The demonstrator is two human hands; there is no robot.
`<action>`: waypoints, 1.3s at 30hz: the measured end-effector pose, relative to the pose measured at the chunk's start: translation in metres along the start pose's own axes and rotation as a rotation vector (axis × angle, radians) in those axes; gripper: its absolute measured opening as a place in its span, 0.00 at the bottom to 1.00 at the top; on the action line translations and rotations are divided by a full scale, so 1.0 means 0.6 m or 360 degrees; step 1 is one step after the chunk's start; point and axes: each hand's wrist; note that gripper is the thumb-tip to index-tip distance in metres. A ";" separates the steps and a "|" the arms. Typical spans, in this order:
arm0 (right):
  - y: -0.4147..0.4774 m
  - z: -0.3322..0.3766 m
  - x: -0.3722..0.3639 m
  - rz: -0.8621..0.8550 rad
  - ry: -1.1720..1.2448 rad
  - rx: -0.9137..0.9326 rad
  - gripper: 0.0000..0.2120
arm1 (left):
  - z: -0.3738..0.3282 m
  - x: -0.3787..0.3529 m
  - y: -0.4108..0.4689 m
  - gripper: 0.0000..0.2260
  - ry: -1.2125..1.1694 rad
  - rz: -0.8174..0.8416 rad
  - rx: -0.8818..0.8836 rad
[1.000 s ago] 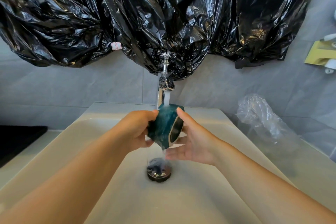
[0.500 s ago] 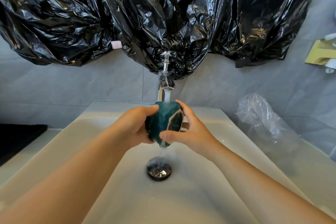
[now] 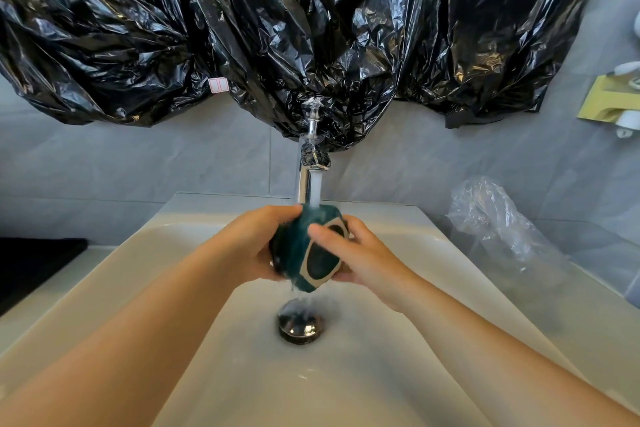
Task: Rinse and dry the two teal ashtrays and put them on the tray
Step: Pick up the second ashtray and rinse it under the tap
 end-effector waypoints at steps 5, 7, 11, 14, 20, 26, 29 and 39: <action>0.001 0.003 -0.001 -0.0037 -0.0439 0.0325 0.40 | 0.006 -0.002 0.002 0.12 -0.0125 -0.0026 0.0047; 0.007 -0.002 0.007 -0.0087 -0.0369 0.0308 0.37 | 0.004 -0.003 0.002 0.12 -0.0188 0.0022 0.0033; 0.013 0.000 0.016 -0.0045 0.0149 -0.0030 0.33 | -0.001 0.004 0.000 0.11 -0.0366 0.0146 0.0046; 0.009 0.007 0.011 0.0051 0.0451 -0.0150 0.21 | -0.003 0.011 -0.003 0.09 -0.0471 0.0206 0.0075; 0.007 0.014 0.014 0.0033 0.0679 -0.0220 0.19 | -0.004 0.019 -0.004 0.12 -0.0701 0.0339 0.0247; 0.011 0.009 0.015 -0.0095 0.0555 -0.0264 0.21 | -0.010 0.023 0.004 0.19 -0.0702 0.0462 0.0288; 0.012 0.008 0.015 -0.0124 0.0545 -0.0281 0.19 | -0.009 0.019 0.009 0.16 -0.0574 0.0362 0.0212; 0.012 0.009 0.026 -0.0424 0.0550 -0.0469 0.18 | 0.002 -0.004 0.000 0.14 -0.0422 0.0418 0.0039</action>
Point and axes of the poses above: each hand's wrist, its own y-axis towards the middle knuckle, its own x-axis out of the back of the hand, z = x × y, and after that the axes turned 13 degrees about x, right-handed
